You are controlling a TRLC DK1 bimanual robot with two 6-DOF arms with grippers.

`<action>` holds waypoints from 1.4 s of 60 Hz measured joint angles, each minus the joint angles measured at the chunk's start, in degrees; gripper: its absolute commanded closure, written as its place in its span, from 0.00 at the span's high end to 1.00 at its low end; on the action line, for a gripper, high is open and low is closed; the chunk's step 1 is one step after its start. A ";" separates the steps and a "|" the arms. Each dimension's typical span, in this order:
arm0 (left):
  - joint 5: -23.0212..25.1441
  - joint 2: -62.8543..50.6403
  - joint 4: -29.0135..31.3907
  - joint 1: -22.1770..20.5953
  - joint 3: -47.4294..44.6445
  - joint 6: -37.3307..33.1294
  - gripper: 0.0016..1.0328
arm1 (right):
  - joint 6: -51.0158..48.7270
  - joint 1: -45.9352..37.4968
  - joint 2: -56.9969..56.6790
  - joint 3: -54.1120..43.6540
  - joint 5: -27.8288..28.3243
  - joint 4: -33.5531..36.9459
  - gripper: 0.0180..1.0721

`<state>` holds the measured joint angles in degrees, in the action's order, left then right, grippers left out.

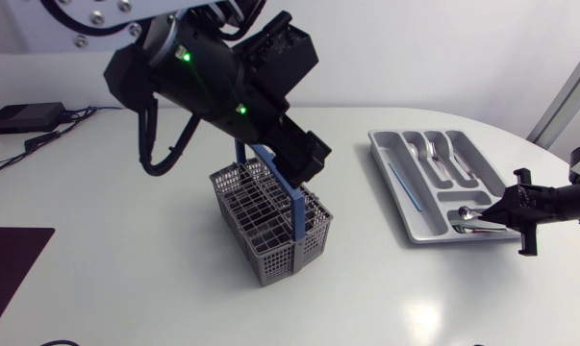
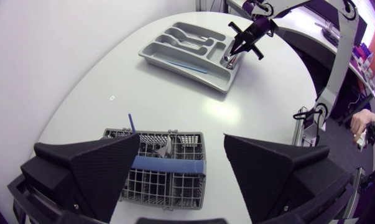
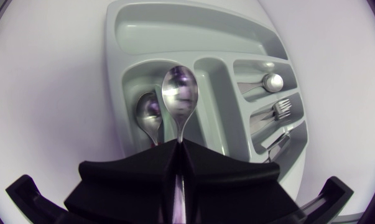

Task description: Unload the cutlery basket into the drawer organizer.

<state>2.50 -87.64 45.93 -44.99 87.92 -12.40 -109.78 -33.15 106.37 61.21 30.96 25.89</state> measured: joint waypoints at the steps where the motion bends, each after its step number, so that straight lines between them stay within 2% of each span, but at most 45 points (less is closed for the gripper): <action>1: 0.00 0.13 -0.02 0.00 -0.09 0.00 0.91 | 0.00 0.17 0.15 0.00 -0.26 -0.31 0.06; 4: 0.00 0.55 -0.02 0.22 -0.24 0.00 0.91 | -0.02 0.81 0.26 0.00 -1.05 -0.85 0.07; 12: 0.00 1.49 -0.04 0.87 -0.44 0.00 0.91 | -0.24 2.01 0.37 -0.09 -2.91 -5.07 0.16; 16: 0.00 1.97 -0.35 1.27 -0.94 0.02 0.91 | -0.46 2.10 0.39 -0.44 -3.48 -5.97 0.27; 22: 0.00 2.21 -0.42 1.70 -1.33 0.00 0.91 | -0.92 2.10 0.48 -1.40 -4.59 -7.26 0.35; 32: 0.00 2.93 -0.42 2.38 -2.58 0.00 0.91 | -1.05 2.08 0.39 -3.54 -4.87 -9.22 0.58; 36: 0.00 3.76 -0.42 2.95 -3.30 0.00 0.91 | -1.03 2.08 -0.61 -4.24 -4.15 -9.44 0.66; 47: 0.00 6.91 -0.46 5.22 -5.42 0.00 0.91 | 1.49 1.99 -9.42 -6.58 0.35 -8.09 0.77; 61: 0.00 12.61 -3.21 11.50 -12.96 -0.59 0.91 | 11.04 5.97 -23.45 -10.29 3.98 -3.56 0.80; 76: 0.00 15.69 -8.04 18.75 -25.27 -3.74 0.91 | 29.35 21.29 -33.44 -17.92 4.39 -3.45 0.80; 84: 0.00 16.13 -11.15 21.59 -29.94 -5.49 0.91 | 41.05 30.40 -34.86 -19.67 2.54 -8.35 0.80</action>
<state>2.50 -71.50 34.79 -23.40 57.98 -17.89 -68.73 -2.74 71.50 41.54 33.50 17.54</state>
